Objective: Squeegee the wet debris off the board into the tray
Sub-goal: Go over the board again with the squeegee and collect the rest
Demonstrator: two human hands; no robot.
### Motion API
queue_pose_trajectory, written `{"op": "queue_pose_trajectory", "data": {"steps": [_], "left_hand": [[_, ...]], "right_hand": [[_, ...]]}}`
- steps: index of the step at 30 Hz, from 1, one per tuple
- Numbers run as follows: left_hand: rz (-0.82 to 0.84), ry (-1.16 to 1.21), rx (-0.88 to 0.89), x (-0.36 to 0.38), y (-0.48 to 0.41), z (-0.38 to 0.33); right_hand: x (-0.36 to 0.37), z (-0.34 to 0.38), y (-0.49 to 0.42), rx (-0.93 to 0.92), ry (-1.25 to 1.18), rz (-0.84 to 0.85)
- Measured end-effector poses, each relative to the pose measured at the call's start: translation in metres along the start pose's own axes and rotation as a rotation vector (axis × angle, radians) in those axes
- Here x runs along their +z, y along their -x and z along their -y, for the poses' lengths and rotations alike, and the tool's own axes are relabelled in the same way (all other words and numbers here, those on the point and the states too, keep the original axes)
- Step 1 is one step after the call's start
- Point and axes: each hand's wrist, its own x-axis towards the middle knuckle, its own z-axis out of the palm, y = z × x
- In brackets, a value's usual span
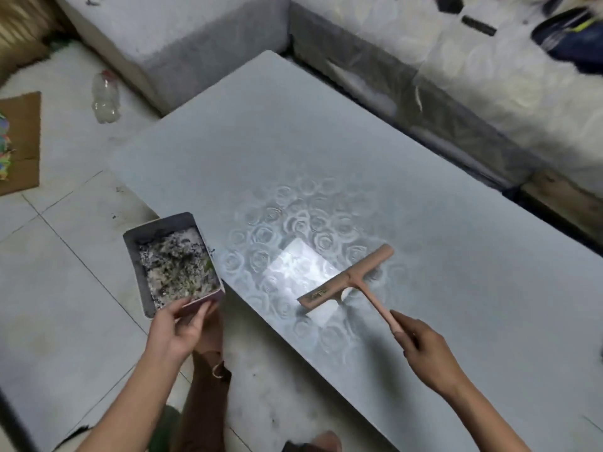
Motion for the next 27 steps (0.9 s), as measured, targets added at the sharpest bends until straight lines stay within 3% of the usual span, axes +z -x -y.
{"op": "queue_pose_trajectory", "data": {"steps": [4,16,22,27], "left_hand": [[0.092,-0.061,-0.043,-0.005,0.035,0.037],[0.18,-0.255,-0.12,-0.024,0.091,0.135],[0.195,-0.3,-0.113,-0.034,0.095,0.163],[0.17,-0.345,-0.105,-0.041,0.097,0.178]], "right_hand": [[-0.015,-0.064,0.06,0.006,0.038,0.01],[-0.057,-0.266,0.264,0.349,0.333,0.166],[-0.004,-0.239,0.212,0.253,0.518,0.244],[0.025,-0.186,0.131,0.161,0.494,0.174]]}}
